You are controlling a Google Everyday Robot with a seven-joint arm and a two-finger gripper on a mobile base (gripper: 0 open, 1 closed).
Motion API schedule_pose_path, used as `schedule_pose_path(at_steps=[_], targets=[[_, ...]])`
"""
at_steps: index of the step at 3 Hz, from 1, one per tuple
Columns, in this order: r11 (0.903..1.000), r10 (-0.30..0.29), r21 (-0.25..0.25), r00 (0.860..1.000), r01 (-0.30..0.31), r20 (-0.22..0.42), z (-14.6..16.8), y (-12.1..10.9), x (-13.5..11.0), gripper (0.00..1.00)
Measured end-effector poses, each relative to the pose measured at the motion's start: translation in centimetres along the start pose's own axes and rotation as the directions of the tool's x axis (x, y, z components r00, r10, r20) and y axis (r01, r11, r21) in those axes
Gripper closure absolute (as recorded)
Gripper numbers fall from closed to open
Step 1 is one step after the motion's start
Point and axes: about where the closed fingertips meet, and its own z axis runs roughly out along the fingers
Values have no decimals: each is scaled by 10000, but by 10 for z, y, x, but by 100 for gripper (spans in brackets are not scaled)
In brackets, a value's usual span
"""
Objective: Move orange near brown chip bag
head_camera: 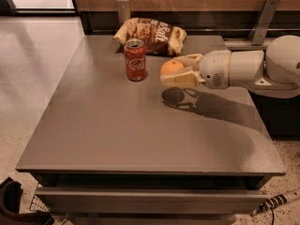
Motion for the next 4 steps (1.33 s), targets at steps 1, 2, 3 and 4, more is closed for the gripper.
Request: schedule_pose_path(at_steps=[1,2,3,4], targets=[[9837,843,1645,9945,-731,-624,-25,-75,11,100],[9577,1339,2659,9883,-1101,-728,-36,-118,20,100],[9291,1569,3457,9865,-1313,-471,-39,-153,28,100],[9095,1479,3959,9887,-1269,-227,-37,-181,31,100]])
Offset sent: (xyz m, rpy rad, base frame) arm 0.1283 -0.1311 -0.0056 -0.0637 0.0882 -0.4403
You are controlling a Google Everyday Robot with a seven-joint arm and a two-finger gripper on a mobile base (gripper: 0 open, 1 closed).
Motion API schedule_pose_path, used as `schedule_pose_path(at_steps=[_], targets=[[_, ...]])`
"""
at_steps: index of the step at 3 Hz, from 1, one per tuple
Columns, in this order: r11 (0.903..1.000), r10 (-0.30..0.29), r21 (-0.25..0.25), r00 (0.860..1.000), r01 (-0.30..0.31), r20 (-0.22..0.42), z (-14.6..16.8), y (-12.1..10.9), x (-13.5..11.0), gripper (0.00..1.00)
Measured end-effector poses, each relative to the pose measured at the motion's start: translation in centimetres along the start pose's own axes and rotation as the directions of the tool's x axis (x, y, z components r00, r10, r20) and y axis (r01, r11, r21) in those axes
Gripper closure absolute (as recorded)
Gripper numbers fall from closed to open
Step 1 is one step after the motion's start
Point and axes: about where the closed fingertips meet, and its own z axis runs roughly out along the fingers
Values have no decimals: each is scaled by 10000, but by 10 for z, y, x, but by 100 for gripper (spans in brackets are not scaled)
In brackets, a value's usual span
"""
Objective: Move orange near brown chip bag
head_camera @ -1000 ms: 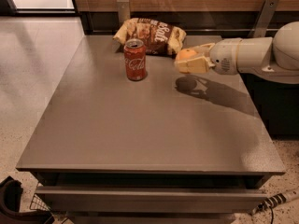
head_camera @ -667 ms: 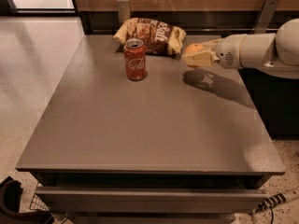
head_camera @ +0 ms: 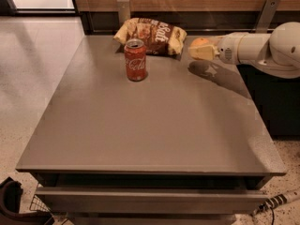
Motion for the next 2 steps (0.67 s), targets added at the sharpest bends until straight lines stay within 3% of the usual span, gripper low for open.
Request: schedule_pose_path(at_steps=[1,2], targets=[[9997,15,256,9999,-12,-101,14,-15,-2,100],[9982,508,307,9987,-507,-47,37,-20,7,100]])
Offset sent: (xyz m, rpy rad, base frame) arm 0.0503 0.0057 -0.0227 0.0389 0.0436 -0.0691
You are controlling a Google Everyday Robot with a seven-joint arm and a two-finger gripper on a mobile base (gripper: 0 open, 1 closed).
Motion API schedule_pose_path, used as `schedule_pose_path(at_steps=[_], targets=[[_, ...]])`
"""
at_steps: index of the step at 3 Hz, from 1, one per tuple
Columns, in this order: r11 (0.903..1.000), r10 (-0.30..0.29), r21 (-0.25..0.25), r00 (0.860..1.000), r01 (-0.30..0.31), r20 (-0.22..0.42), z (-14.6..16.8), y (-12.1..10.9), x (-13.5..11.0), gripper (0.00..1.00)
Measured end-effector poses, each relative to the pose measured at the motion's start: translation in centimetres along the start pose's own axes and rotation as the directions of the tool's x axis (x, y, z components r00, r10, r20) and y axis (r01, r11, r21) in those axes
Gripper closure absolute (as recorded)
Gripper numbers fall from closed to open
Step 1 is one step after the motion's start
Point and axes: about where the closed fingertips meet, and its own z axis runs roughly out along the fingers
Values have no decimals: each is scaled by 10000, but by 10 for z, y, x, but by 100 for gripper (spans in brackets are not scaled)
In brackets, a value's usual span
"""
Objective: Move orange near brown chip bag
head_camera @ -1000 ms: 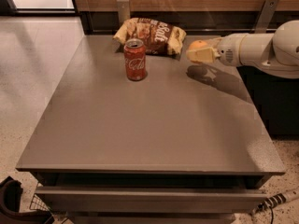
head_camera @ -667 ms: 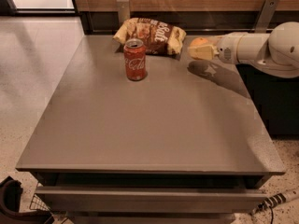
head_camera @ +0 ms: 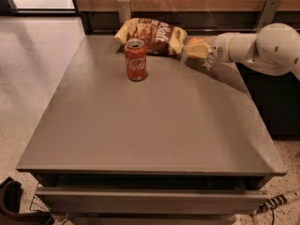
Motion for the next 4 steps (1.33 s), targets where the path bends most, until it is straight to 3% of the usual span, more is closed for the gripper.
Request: schedule_pose_path(at_steps=[2,3,4], targets=[[9988,482,-83,9980,-479,417,19,2,15,100],[9988,474,-135,9980,-469,410,21,5,14,82],[9987,477,-194,9981,-470,401,24,8,14,52]])
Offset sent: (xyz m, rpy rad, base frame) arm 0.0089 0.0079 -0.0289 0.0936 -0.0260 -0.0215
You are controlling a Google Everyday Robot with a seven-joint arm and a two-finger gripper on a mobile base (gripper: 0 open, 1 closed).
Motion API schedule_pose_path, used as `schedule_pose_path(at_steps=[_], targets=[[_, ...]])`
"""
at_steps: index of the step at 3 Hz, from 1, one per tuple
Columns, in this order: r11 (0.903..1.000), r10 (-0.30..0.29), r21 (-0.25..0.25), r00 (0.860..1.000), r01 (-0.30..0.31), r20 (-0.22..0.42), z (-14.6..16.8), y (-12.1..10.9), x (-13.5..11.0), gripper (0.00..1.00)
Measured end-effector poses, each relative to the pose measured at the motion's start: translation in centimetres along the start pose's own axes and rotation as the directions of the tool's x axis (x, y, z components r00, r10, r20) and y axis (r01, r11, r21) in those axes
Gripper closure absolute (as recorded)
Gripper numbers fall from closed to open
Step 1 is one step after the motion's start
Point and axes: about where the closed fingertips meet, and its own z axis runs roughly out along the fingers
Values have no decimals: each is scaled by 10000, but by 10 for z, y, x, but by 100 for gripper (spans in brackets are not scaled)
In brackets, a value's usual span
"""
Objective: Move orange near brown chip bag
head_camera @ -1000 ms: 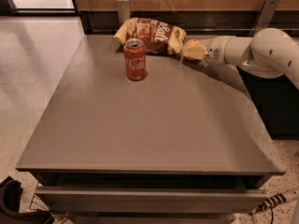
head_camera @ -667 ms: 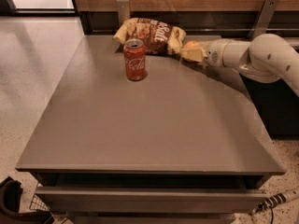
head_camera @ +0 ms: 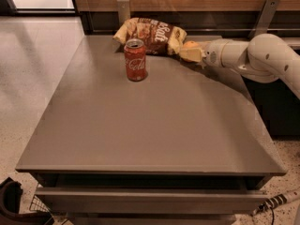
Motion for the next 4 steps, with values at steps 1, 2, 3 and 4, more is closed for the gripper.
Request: schedule_pose_path(at_steps=[1,2,3,4], targets=[[10000,2,-36,10000,-2,-6,2,2,0,27],[10000,5,-78,10000,-5,-12,4,4,1,4],[9999,6,-105,10000,-6,-16,6,5,1,0],[9999,6,-106,10000,-6,-16,6,5,1,0]])
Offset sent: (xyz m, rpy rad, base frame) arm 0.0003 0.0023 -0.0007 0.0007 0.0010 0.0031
